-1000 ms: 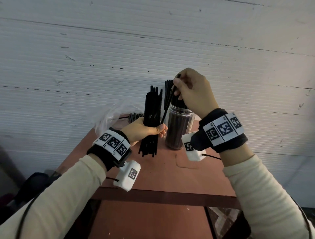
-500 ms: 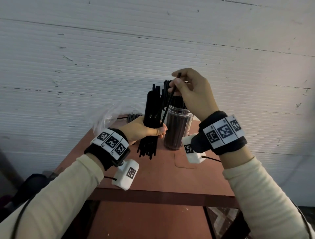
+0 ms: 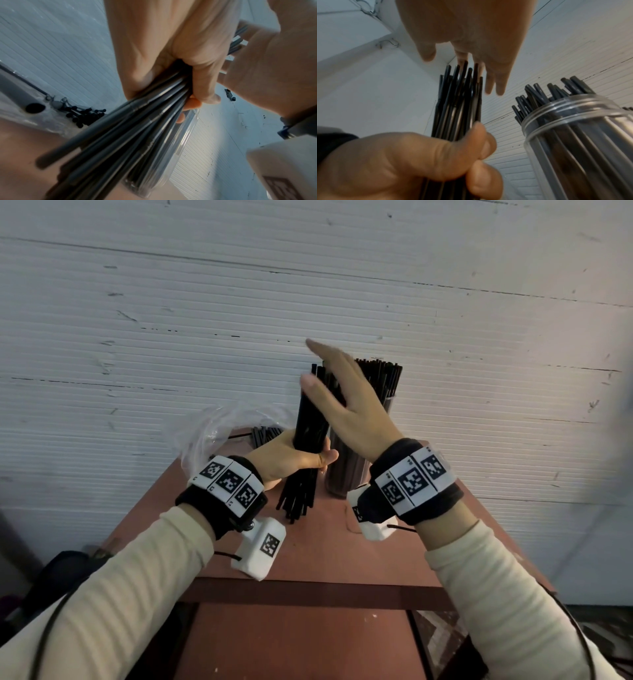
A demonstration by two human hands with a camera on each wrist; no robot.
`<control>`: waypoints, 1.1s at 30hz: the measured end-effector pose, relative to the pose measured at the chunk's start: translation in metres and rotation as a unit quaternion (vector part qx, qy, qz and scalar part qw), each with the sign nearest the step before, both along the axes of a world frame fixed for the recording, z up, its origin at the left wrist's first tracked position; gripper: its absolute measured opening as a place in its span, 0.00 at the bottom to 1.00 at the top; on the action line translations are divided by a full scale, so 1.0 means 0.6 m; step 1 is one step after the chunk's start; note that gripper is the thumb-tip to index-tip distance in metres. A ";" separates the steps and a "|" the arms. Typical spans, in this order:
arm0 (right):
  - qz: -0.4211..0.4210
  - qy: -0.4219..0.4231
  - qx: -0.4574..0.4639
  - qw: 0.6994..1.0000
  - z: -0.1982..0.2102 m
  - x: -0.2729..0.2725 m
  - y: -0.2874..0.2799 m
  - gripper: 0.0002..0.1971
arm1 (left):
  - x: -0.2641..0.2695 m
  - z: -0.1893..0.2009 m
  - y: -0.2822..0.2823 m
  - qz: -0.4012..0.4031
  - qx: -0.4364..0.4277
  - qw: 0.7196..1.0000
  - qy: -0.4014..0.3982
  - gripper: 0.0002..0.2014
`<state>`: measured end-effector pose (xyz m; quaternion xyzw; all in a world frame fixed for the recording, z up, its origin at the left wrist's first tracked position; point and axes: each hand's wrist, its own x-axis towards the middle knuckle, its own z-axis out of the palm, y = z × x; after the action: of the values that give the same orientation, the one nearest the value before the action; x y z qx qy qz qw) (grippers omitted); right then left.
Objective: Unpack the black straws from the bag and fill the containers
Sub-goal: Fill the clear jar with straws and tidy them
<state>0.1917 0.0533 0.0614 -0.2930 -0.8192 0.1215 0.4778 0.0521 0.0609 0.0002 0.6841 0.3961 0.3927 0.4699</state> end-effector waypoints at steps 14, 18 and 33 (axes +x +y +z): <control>-0.007 -0.076 0.067 0.995 -0.021 -0.004 0.005 0.14 | -0.005 -0.025 0.007 -0.001 -0.081 0.993 0.089 0.26; -0.035 -0.012 0.038 0.999 -0.007 0.020 -0.004 0.29 | 0.000 -0.018 0.003 0.046 -0.021 0.998 0.035 0.17; 0.042 -0.116 -0.124 0.985 -0.017 0.067 -0.009 0.16 | 0.041 0.026 -0.022 -0.087 0.078 0.983 0.144 0.15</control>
<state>0.2318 0.0477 0.0514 -0.3274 -0.8590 0.2079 0.3342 0.0765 0.0475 0.0158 0.7998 0.3671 0.2775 0.3855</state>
